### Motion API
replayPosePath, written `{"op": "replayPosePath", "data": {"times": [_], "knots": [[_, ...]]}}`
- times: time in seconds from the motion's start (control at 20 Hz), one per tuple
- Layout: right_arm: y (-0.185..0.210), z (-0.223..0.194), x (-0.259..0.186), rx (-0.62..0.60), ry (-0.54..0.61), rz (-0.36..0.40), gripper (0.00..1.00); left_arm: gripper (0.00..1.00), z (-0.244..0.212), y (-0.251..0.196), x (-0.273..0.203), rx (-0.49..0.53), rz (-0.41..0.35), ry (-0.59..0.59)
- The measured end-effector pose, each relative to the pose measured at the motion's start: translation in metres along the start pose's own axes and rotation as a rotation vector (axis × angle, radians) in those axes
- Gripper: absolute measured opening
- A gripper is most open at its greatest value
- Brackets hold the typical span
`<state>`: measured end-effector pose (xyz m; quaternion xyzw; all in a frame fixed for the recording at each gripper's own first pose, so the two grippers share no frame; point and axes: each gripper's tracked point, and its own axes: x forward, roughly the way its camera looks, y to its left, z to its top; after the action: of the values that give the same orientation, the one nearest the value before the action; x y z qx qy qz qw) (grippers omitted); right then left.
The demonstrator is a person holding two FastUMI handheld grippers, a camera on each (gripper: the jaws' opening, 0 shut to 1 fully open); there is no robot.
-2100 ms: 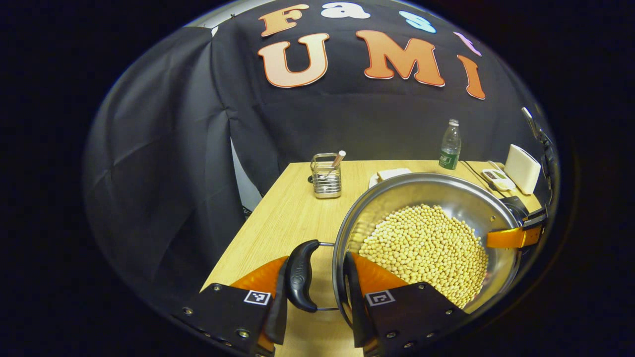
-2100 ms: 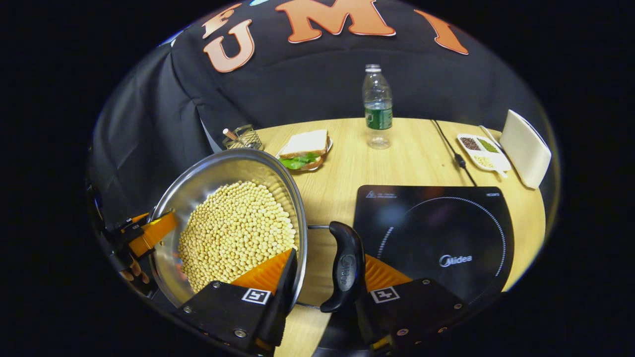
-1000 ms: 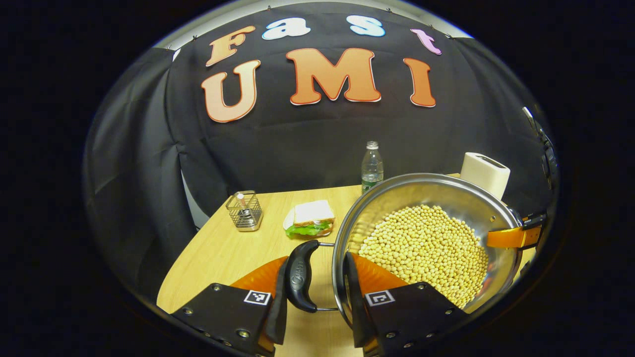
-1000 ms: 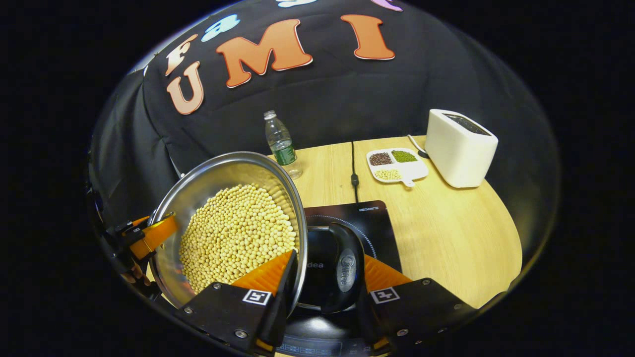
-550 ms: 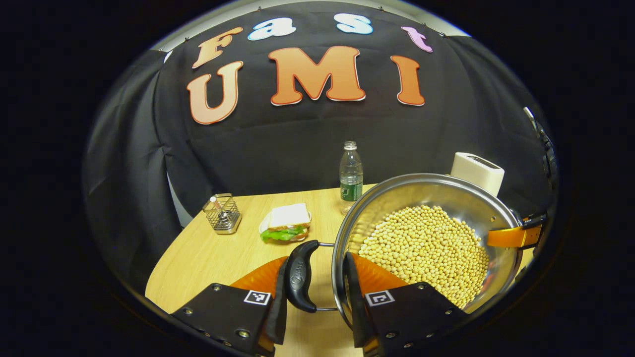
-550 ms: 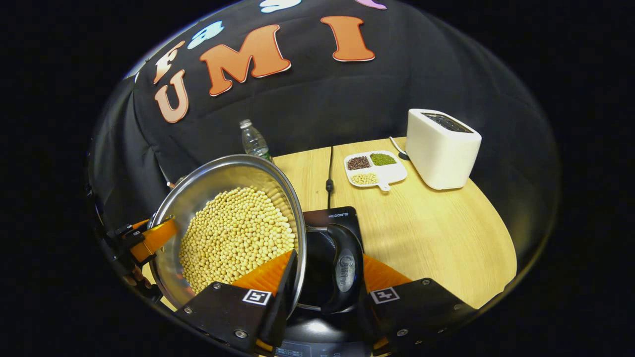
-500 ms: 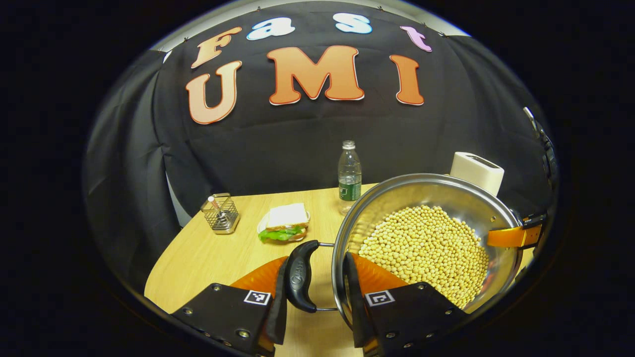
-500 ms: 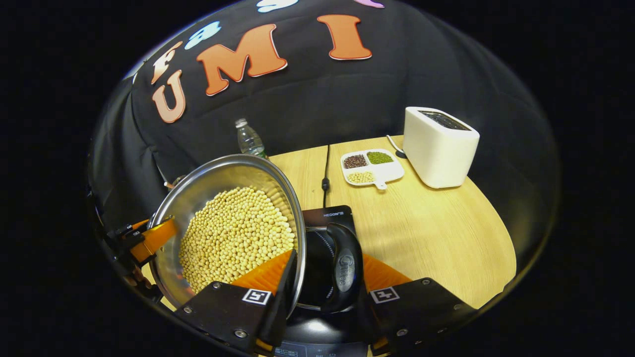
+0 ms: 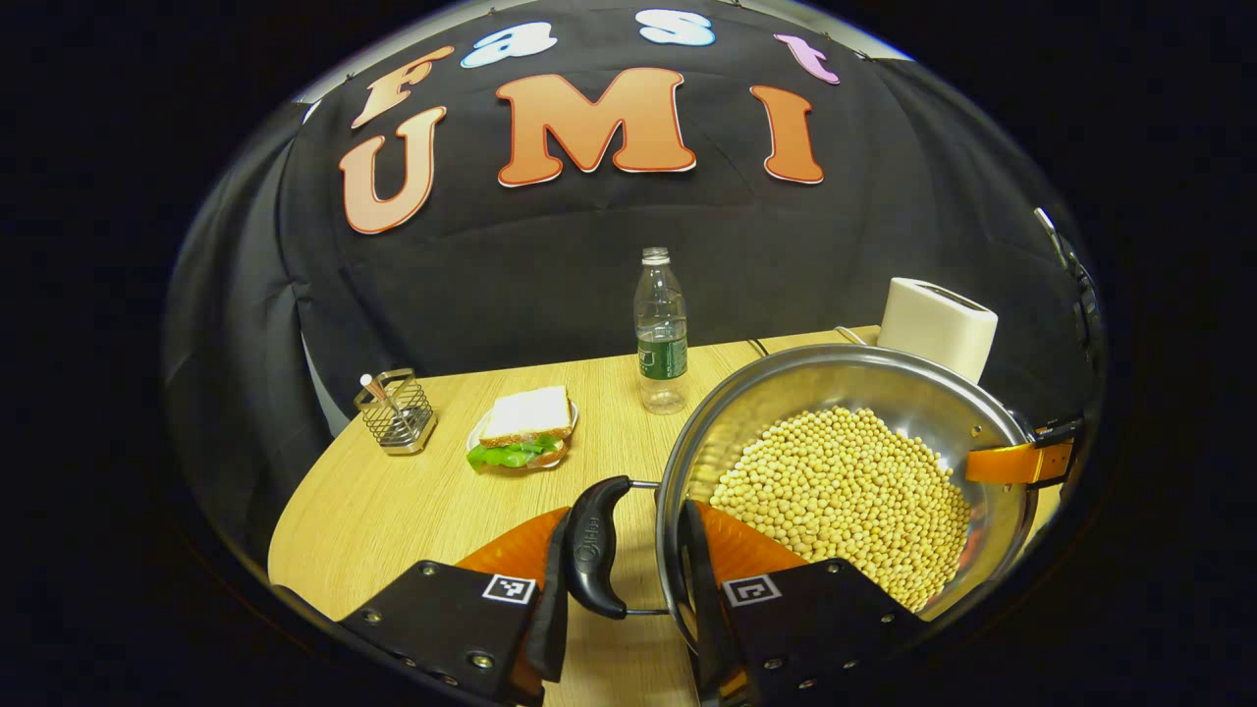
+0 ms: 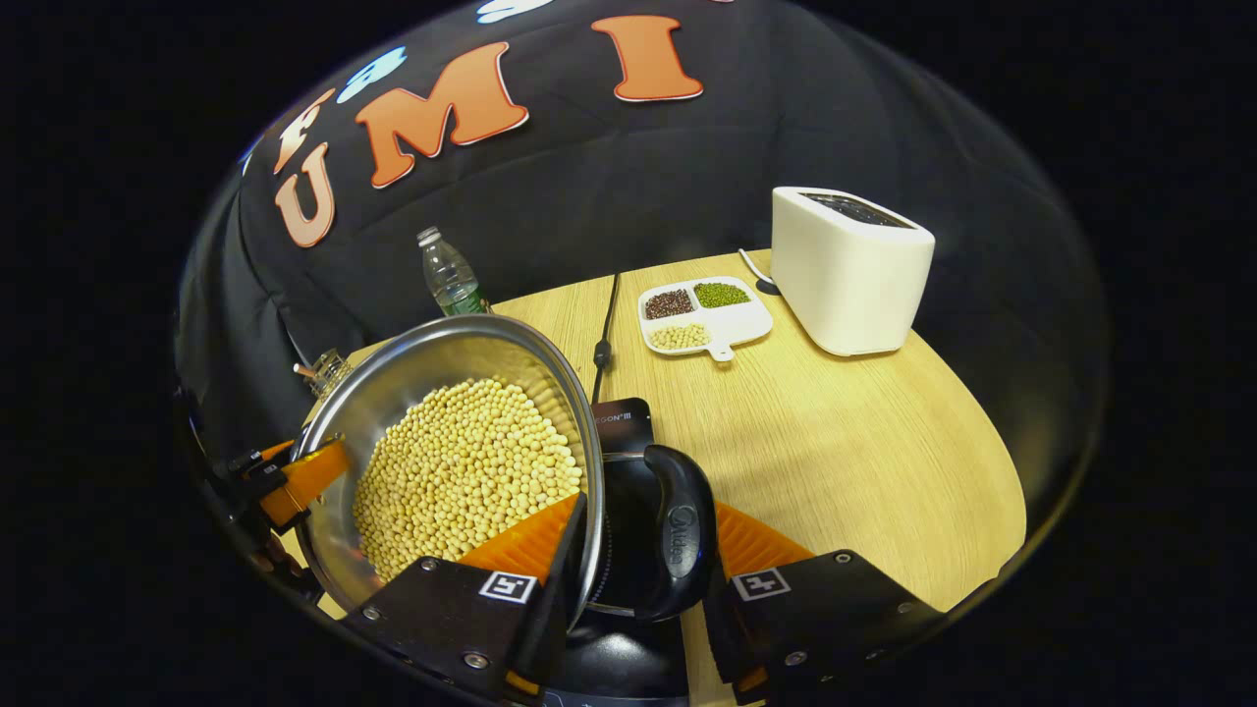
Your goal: First push the handle of the pot to place it horizontally, then grasp the pot with both hands and set it on the induction cooktop.
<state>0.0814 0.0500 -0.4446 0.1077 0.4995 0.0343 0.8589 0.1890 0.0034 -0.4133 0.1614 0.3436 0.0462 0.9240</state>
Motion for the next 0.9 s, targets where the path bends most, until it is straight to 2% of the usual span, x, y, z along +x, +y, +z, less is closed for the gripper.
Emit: {"op": "replayPosePath", "data": {"times": [0.4,0.45,0.5,0.6,0.65,0.9], "knots": [[0.000,0.010,0.003,0.045,0.022,0.001,0.58,0.53,-0.008,-0.004,0.010,-0.006,-0.016,0.029],[-0.001,0.007,0.003,0.048,0.021,0.003,0.54,0.54,-0.008,-0.004,0.010,-0.002,-0.019,0.033],[-0.001,0.007,0.004,0.048,0.021,0.008,0.59,0.54,-0.012,-0.005,0.010,0.007,-0.023,0.044],[-0.002,0.012,0.003,0.023,-0.003,0.003,0.63,0.60,-0.014,-0.006,0.009,0.037,-0.023,0.048],[-0.006,0.016,0.002,-0.005,-0.027,-0.024,0.65,0.65,-0.013,-0.005,0.010,0.055,-0.012,0.049],[-0.016,0.050,-0.033,-0.089,-0.159,-0.088,0.82,0.73,-0.003,-0.002,-0.010,0.073,-0.002,0.021]]}}
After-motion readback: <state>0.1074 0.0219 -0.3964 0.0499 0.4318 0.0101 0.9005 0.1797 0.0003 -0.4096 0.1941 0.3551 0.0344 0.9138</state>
